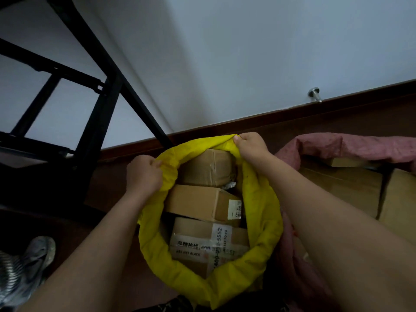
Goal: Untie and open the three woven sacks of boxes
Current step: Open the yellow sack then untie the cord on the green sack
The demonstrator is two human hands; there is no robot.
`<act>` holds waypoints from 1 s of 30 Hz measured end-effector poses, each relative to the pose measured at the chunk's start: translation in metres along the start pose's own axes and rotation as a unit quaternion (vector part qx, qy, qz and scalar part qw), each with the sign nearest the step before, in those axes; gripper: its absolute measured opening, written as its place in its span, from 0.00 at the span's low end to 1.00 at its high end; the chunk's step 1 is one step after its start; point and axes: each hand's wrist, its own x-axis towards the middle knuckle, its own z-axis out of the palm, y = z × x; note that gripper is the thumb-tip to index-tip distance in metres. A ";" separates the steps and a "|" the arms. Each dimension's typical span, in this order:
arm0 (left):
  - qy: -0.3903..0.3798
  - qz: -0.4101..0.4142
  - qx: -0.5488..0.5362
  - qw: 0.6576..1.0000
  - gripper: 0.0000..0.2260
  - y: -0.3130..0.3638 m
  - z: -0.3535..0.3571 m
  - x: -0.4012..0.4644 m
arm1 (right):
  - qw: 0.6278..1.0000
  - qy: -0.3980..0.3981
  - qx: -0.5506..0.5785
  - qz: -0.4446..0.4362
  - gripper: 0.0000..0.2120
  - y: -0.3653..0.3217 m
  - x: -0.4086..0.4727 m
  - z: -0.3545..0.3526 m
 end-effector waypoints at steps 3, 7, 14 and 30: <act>-0.024 -0.178 -0.198 0.963 0.10 -0.006 0.007 0.021 | 0.995 -0.002 0.084 0.061 0.21 0.003 -0.001 -0.001; -0.105 -0.319 -0.395 0.855 0.10 -0.018 0.017 0.038 | 0.977 0.029 0.178 0.116 0.11 0.007 -0.002 0.003; 0.037 0.141 -0.063 0.987 0.13 -0.014 0.010 -0.001 | 0.989 0.066 0.119 0.057 0.14 0.014 0.003 -0.003; 0.049 -0.138 -0.086 0.985 0.18 -0.027 0.012 0.011 | 0.993 -0.033 -0.088 0.073 0.36 0.001 -0.026 -0.021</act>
